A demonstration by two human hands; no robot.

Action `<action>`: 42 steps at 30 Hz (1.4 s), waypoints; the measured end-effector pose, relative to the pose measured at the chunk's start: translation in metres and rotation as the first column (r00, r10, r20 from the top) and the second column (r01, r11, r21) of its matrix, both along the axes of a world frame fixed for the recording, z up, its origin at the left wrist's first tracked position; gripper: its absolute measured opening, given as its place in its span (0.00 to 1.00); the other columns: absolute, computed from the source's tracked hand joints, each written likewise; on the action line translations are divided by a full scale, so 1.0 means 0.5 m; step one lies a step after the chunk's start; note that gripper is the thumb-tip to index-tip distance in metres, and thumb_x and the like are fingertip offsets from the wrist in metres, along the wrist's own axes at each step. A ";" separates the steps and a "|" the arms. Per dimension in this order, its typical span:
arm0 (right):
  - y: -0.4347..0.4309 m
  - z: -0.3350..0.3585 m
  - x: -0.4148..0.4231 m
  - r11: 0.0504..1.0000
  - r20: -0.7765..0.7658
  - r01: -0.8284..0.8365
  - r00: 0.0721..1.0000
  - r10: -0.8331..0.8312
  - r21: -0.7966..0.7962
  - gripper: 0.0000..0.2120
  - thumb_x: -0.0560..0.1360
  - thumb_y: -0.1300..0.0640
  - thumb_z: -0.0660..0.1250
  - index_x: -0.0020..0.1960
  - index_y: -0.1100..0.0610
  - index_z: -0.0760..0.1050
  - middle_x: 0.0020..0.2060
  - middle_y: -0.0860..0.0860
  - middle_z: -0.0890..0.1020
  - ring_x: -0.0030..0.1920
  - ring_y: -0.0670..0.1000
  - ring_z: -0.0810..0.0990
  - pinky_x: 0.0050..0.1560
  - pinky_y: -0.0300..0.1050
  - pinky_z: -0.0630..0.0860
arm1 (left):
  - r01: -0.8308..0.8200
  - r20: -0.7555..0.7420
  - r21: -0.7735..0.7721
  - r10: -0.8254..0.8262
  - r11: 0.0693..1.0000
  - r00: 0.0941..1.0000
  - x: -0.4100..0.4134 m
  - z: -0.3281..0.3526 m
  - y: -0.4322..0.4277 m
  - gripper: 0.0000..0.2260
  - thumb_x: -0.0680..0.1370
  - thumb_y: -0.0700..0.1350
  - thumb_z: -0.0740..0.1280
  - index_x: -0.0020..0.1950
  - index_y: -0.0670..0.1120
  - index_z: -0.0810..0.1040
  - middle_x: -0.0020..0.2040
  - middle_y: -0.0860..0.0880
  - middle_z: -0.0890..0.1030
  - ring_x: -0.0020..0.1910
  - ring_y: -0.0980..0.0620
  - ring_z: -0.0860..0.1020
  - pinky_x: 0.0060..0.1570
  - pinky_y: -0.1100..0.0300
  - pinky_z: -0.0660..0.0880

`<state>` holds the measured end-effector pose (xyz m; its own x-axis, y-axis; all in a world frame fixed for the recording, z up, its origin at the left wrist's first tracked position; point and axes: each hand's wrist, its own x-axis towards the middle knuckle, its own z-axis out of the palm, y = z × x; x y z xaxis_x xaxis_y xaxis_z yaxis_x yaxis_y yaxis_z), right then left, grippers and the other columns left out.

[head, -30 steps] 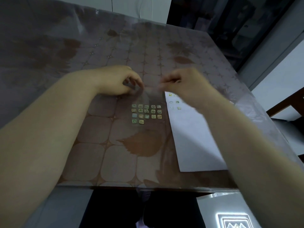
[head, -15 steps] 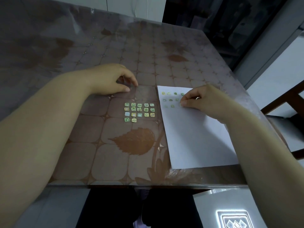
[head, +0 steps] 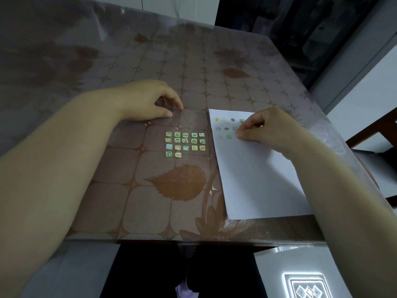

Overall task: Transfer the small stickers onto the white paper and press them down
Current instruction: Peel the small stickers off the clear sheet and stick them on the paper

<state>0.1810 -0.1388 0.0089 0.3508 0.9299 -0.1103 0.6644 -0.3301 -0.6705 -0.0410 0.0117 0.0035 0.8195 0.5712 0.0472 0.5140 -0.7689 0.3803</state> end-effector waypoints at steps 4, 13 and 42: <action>0.013 0.016 -0.003 0.995 0.055 0.045 0.998 -0.040 -0.094 0.05 0.66 0.57 0.75 0.38 0.54 0.80 0.30 0.44 0.74 0.32 0.42 0.71 0.31 0.35 0.65 | 0.002 0.010 -0.005 -0.002 1.000 1.000 0.001 -0.001 0.000 0.12 0.73 0.40 0.67 0.55 0.49 0.78 0.49 0.50 0.75 0.47 0.54 0.73 0.47 0.67 0.65; 0.042 0.031 -0.057 0.988 0.054 -0.150 0.987 0.151 -0.027 0.06 0.66 0.56 0.75 0.38 0.51 0.78 0.28 0.49 0.71 0.27 0.48 0.67 0.26 0.38 0.61 | -0.006 0.042 -0.026 0.008 1.000 0.999 -0.002 -0.002 -0.001 0.11 0.73 0.40 0.67 0.54 0.49 0.79 0.48 0.51 0.76 0.43 0.59 0.72 0.45 0.68 0.66; 0.050 -0.027 -0.137 0.936 0.297 -0.344 0.903 0.309 0.072 0.05 0.76 0.55 0.64 0.46 0.55 0.77 0.41 0.47 0.70 0.38 0.47 0.72 0.40 0.43 0.68 | -0.045 0.053 -0.069 0.049 0.997 0.997 0.004 0.004 -0.022 0.13 0.69 0.48 0.72 0.52 0.50 0.78 0.47 0.50 0.76 0.48 0.51 0.75 0.53 0.56 0.71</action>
<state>0.1126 -0.1139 -0.0045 0.0248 0.9975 0.0662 0.8855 0.0088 -0.4645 -0.0387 0.0009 0.0054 0.7889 0.6124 0.0512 0.5260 -0.7160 0.4590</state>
